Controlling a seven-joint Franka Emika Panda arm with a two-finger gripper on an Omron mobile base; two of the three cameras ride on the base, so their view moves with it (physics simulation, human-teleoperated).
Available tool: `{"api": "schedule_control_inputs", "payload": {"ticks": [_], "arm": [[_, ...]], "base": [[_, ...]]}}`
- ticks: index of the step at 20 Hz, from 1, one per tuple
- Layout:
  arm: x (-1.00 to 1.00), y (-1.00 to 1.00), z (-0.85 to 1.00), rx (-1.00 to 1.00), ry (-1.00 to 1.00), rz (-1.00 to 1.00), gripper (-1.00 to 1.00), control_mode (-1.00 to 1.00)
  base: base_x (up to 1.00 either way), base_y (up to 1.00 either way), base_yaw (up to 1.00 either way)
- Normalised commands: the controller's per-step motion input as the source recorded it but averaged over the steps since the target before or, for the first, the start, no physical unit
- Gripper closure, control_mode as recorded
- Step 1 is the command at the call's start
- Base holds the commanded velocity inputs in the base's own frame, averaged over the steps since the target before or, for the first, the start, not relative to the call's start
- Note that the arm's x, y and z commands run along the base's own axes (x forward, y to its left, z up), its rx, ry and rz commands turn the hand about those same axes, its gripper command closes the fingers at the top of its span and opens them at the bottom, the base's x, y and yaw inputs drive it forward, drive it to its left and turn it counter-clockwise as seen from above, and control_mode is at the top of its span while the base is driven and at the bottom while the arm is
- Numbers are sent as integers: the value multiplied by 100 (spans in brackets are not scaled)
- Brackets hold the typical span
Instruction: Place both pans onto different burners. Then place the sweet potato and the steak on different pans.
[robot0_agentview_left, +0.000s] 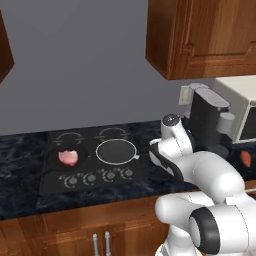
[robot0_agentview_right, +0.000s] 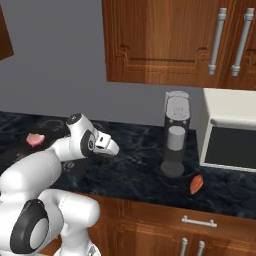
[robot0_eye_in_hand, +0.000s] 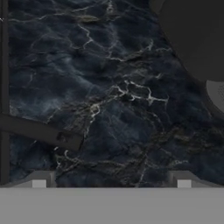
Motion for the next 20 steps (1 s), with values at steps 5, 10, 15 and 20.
{"api": "schedule_control_inputs", "payload": {"ticks": [5, 10, 15, 20], "arm": [[0, 0, 0, 0, 0, 0, -100, 100], [0, 0, 0, 0, 0, 0, -100, 100], [0, 0, 0, 0, 0, 0, -100, 100], [0, 0, 0, 0, 0, 0, -100, 100]], "base": [[0, -40, 0], [0, -38, 0], [0, -33, 0], [0, -30, 0]]}}
